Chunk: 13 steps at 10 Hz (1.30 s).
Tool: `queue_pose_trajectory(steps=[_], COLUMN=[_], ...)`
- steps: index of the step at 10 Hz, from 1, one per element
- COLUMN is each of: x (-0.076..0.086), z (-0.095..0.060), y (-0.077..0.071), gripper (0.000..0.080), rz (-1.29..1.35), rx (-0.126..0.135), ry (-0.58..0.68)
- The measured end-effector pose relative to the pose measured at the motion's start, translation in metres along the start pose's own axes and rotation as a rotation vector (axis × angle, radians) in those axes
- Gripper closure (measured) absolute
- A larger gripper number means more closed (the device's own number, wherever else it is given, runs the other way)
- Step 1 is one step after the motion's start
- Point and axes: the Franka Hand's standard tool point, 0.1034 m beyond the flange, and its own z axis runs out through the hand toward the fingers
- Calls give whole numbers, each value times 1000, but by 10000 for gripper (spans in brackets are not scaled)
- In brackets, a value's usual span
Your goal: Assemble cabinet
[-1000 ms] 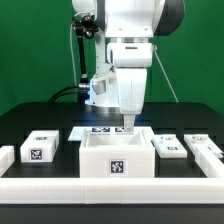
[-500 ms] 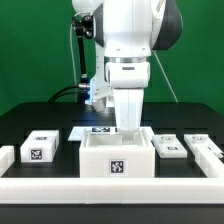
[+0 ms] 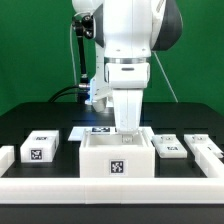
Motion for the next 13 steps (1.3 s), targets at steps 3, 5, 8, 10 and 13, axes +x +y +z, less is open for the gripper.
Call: queue_pose_trajectory(steps=[3, 5, 8, 10, 13], x=[0, 0, -1, 3, 39], z=[0, 0, 0, -1, -2], y=[0, 0, 3, 18, 33], gripper=[772, 772, 772, 771, 771], rz=[0, 0, -16, -47, -21], rx=[-1, -1, -7, -32, -52], ry=[0, 0, 1, 2, 19])
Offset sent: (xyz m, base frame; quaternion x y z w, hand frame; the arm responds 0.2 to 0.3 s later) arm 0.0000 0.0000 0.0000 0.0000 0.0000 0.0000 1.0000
